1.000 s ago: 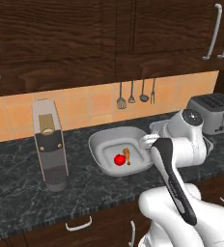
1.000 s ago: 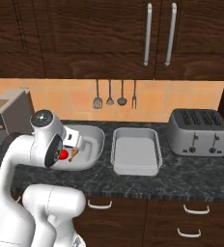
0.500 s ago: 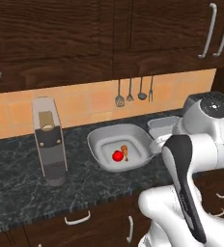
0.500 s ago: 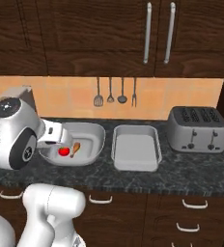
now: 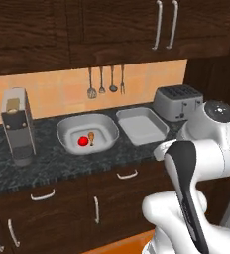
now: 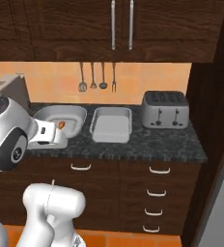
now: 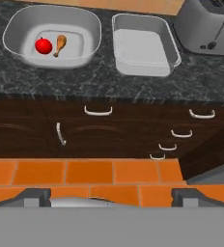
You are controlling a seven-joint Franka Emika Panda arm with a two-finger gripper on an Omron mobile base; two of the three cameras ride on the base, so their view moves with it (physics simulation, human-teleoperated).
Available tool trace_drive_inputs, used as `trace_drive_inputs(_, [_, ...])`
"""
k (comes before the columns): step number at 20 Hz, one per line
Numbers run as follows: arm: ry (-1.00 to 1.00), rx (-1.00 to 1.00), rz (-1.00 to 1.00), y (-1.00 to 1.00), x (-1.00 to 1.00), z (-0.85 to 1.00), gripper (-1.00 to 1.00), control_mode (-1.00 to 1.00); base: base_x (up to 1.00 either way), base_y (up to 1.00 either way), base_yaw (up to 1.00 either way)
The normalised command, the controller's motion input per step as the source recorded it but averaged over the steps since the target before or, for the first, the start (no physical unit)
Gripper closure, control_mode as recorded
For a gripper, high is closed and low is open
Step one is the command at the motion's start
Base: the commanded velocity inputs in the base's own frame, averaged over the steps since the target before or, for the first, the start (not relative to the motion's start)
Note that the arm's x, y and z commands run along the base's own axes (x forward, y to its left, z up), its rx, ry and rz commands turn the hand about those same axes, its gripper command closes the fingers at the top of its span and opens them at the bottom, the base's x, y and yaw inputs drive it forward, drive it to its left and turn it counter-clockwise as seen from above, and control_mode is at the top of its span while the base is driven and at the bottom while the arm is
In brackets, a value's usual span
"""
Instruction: Place one tomato and one chicken drumstick in each tupperware on the nearby counter, to pack two identical lunches.
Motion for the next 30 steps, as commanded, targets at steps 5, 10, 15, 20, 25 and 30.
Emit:
trace_drive_inputs(5, [0.00, 0.00, 0.00, 0.00, 0.00, 0.00, -1.00, 1.00, 0.00, -1.00, 0.00])
trace_drive_inputs(10, [0.00, 0.00, 0.00, 0.00, 0.00, 0.00, -1.00, 1.00, -0.15, -1.00, -0.02])
trace_drive_inputs(15, [0.00, 0.00, 0.00, 0.00, 0.00, 0.00, -1.00, 1.00, -0.25, -1.00, -0.11])
trace_drive_inputs(20, [0.00, 0.00, 0.00, 0.00, 0.00, 0.00, -1.00, 1.00, 0.01, -1.00, -0.12])
trace_drive_inputs(25, [0.00, 0.00, 0.00, 0.00, 0.00, 0.00, -1.00, 1.00, 0.18, -1.00, -0.07])
trace_drive_inputs(30, [0.00, 0.00, 0.00, 0.00, 0.00, 0.00, -1.00, 1.00, 0.34, -0.97, -0.02])
